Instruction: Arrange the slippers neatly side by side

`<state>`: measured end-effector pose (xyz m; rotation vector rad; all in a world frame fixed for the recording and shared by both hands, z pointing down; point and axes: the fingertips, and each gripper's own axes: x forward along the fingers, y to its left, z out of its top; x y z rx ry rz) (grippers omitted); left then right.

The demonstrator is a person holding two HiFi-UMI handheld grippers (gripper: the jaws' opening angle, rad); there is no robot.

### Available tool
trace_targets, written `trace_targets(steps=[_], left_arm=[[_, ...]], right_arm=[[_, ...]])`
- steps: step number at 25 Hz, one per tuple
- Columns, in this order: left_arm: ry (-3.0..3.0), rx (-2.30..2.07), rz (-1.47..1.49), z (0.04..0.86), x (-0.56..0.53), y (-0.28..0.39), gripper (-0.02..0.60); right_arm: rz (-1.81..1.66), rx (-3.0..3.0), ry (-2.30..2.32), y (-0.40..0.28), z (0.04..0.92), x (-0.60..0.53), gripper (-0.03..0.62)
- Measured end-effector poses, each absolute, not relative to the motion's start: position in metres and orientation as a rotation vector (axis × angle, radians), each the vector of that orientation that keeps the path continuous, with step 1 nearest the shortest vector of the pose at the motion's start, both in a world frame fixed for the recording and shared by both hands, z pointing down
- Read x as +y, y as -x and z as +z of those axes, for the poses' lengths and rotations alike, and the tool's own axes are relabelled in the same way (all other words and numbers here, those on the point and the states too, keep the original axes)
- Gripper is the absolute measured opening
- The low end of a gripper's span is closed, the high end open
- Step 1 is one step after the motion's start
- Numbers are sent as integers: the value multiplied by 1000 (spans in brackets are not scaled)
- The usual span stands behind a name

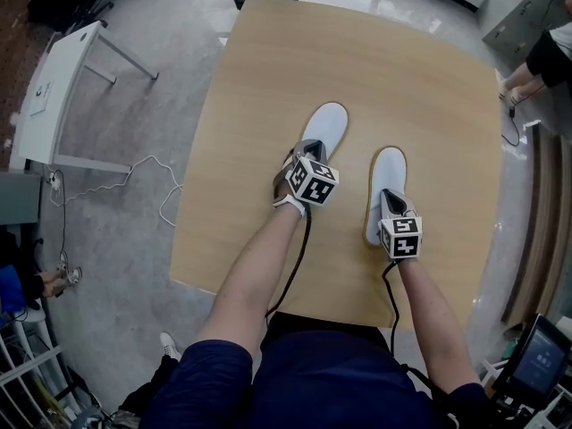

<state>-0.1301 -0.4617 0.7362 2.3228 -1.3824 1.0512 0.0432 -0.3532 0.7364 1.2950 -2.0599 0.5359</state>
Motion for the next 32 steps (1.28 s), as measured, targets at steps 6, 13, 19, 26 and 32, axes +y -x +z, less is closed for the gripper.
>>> trace_targets(steps=[6, 13, 19, 26, 32], left_arm=[[-2265, -1387, 1027, 742, -433, 144, 3], [-2219, -1386, 1068, 743, -408, 135, 3], [-2217, -1392, 1050, 744, -382, 123, 3], [-2200, -1395, 1020, 748, -344, 109, 3], [-2124, -1313, 976, 747, -314, 98, 3]], right_arm=[[527, -2074, -1242, -24, 739, -340, 11], [539, -2081, -1216, -28, 740, -323, 10], [542, -2077, -1220, -35, 742, -309, 10], [564, -2069, -1226, -40, 747, -299, 11], [544, -2048, -1228, -42, 745, -292, 9]])
